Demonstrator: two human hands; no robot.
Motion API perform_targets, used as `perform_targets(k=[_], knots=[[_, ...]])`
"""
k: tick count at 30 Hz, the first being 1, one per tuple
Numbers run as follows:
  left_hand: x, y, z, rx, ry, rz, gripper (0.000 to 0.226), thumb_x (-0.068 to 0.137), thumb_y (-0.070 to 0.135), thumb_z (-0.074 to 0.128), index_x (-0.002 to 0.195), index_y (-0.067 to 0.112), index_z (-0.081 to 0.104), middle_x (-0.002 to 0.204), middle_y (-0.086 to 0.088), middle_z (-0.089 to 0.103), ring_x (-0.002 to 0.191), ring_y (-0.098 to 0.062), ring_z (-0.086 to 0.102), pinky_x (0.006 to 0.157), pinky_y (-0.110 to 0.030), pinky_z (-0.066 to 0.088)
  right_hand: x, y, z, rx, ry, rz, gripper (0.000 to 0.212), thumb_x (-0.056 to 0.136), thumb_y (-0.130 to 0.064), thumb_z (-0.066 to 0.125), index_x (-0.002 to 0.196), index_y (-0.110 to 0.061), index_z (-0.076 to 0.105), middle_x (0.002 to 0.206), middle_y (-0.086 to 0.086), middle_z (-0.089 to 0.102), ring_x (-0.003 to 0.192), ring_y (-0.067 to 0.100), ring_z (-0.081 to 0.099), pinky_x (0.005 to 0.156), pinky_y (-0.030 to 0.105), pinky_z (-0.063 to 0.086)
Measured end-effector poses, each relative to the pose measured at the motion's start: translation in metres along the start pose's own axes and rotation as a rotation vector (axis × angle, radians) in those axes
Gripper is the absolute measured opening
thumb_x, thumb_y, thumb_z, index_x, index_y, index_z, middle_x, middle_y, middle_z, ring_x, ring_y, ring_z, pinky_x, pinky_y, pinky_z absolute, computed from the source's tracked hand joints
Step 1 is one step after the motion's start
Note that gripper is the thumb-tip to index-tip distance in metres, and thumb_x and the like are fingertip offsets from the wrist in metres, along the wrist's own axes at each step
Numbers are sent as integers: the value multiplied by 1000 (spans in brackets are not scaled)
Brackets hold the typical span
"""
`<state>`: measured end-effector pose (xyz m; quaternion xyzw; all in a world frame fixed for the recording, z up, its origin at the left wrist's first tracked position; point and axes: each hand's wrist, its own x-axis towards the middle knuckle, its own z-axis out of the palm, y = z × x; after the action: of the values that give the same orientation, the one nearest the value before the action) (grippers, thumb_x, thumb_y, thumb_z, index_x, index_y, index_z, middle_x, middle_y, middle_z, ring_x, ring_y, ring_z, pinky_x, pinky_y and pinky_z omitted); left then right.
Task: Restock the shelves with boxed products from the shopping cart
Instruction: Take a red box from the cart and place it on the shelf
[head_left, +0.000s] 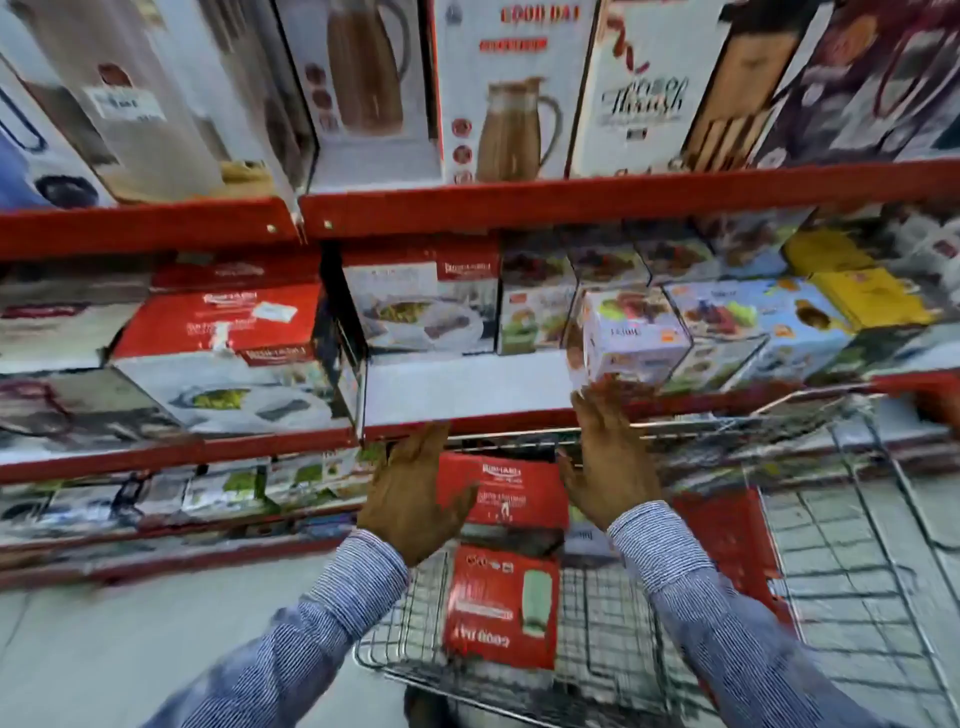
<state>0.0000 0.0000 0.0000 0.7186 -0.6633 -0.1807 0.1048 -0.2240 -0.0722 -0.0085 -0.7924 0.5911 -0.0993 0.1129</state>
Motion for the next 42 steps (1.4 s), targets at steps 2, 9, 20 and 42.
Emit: perform_targets(k=[2, 9, 20, 42], knots=[[7, -15, 29, -74, -50, -33, 66, 81, 55, 49, 133, 15, 56, 136, -11, 59, 121, -31, 58, 101, -39, 48, -3, 7, 20, 121, -112, 136, 70, 88, -31, 56, 148, -6, 29, 154, 18, 36, 139, 33, 39, 113, 37, 32], [38, -54, 109, -408, -365, -514, 79, 69, 66, 59, 131, 17, 57, 128, -6, 66, 118, -30, 61, 102, -34, 47, -14, 31, 92, 313, -397, 485, 43, 91, -27, 53, 128, -4, 52, 122, 20, 65, 112, 35, 61, 89, 34, 46], [48, -56, 126, -544, -262, -661, 40, 87, 30, 44, 123, 18, 60, 119, -15, 69, 99, -35, 64, 97, -38, 48, -6, 45, 129, 658, -462, 683, 23, 92, -18, 45, 100, -15, 66, 104, 10, 63, 86, 22, 56, 91, 35, 46], [-7, -10, -105, -755, 627, -340, 41, 79, 45, 74, 110, 18, 76, 91, -8, 80, 79, -16, 74, 81, -32, 57, 23, -31, -87, 1017, 154, 193, 6, 84, -27, 69, 86, -21, 72, 91, -1, 76, 89, 17, 71, 81, 32, 55]])
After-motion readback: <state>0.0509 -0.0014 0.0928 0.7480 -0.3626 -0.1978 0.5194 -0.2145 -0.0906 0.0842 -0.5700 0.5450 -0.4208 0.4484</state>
